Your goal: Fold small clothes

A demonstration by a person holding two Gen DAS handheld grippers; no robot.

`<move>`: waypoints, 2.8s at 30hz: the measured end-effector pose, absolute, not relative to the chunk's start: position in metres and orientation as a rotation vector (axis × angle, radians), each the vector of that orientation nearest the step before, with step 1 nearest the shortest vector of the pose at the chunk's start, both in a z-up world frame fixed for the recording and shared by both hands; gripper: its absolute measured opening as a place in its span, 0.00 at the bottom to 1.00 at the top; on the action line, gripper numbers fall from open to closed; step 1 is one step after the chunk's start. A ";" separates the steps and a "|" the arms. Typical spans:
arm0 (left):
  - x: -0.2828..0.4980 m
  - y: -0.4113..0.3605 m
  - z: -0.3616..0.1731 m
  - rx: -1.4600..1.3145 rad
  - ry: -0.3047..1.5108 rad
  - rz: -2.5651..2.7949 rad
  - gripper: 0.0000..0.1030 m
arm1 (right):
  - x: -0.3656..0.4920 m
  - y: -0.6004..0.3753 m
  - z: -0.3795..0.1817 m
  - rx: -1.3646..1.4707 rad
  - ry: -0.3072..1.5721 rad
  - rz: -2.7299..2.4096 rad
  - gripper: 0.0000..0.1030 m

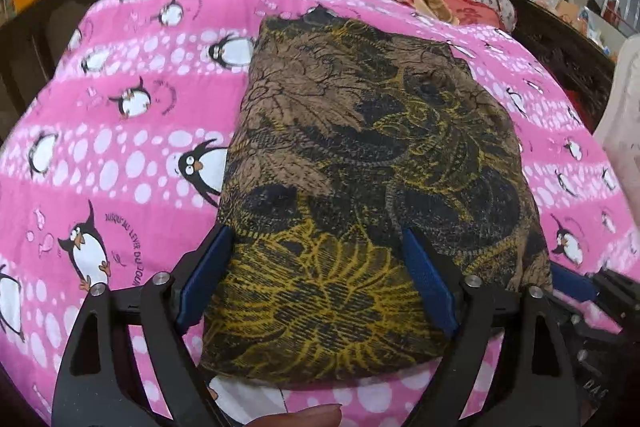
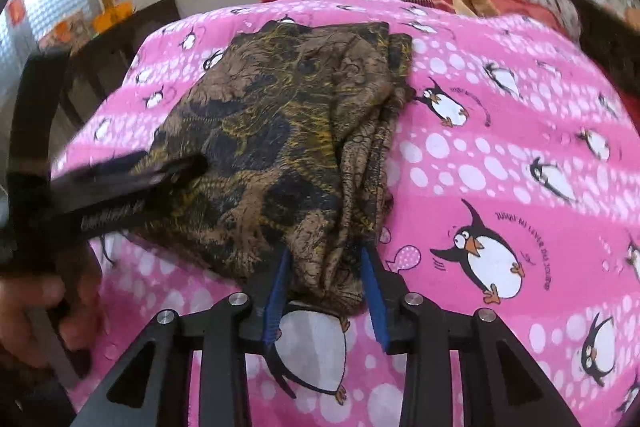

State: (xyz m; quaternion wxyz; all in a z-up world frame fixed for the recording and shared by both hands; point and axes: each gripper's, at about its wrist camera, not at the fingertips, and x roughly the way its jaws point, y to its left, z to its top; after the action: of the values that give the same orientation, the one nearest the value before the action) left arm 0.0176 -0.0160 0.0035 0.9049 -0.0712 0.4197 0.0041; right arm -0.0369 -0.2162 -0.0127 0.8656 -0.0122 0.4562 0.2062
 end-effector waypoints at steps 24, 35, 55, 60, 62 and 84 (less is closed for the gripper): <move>-0.020 -0.059 0.059 -0.083 0.993 -0.018 0.89 | -0.091 -0.254 0.066 -0.082 0.898 0.262 0.80; -0.020 -0.056 0.063 -0.073 0.979 -0.009 0.89 | -0.081 -0.246 0.069 -0.091 0.919 0.240 0.80; -0.018 -0.058 0.060 -0.080 0.990 0.005 0.89 | -0.076 -0.245 0.070 -0.094 0.914 0.243 0.80; -0.018 -0.058 0.059 -0.076 0.991 0.002 0.89 | -0.078 -0.242 0.073 -0.089 0.905 0.250 0.80; -0.018 -0.058 0.059 -0.078 0.992 0.003 0.89 | -0.078 -0.241 0.073 -0.088 0.904 0.254 0.80; -0.017 -0.053 0.060 -0.090 0.994 0.006 0.89 | -0.080 -0.235 0.075 -0.094 0.901 0.265 0.80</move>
State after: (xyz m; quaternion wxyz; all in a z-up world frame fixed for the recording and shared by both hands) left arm -0.0169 -0.0533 0.0601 0.8781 -0.0429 0.4766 0.0027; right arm -0.0796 -0.2348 0.0752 0.8907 -0.0454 0.4338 0.1278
